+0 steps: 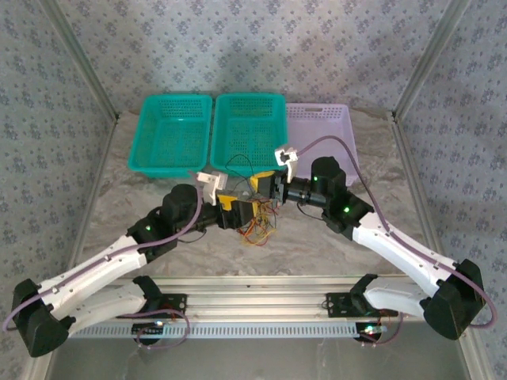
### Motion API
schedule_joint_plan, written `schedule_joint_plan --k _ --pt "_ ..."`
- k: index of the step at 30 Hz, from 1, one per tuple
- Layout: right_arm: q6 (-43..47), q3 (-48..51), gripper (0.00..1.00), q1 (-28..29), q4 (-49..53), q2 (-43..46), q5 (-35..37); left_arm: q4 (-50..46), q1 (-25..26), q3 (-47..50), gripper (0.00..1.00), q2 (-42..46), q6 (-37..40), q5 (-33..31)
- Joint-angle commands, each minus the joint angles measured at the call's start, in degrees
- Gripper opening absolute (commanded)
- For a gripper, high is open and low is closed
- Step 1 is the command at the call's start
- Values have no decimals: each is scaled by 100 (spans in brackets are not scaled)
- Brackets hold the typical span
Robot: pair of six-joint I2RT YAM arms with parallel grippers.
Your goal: Untangle the cables
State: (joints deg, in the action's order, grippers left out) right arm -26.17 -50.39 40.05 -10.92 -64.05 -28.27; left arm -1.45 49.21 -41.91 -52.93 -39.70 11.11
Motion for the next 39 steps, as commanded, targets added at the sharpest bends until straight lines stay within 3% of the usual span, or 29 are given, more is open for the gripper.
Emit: schedule_joint_plan --k 1,6,8,10,18,28,39 --pt "-115 -78 0 30 -156 46 -213 408 29 -86 95 -50 92 -140" --pt "-214 -70 0 -62 -72 225 -173 146 35 -139 85 -114 200 -323" --pt "-588 -4 0 -248 -316 400 -163 183 30 -24 75 -74 184 -338" --pt "-832 -127 0 -430 -379 495 -197 236 28 91 74 -43 165 -338" --pt "-534 -1503 0 -639 887 675 132 661 28 671 79 -44 -35 -210" --pt "-448 -3398 0 -653 2089 308 259 1678 112 994 84 -853 -257 129" --pt "-529 -3653 0 -674 2166 65 68 2459 744 362 99 -2113 -137 353"
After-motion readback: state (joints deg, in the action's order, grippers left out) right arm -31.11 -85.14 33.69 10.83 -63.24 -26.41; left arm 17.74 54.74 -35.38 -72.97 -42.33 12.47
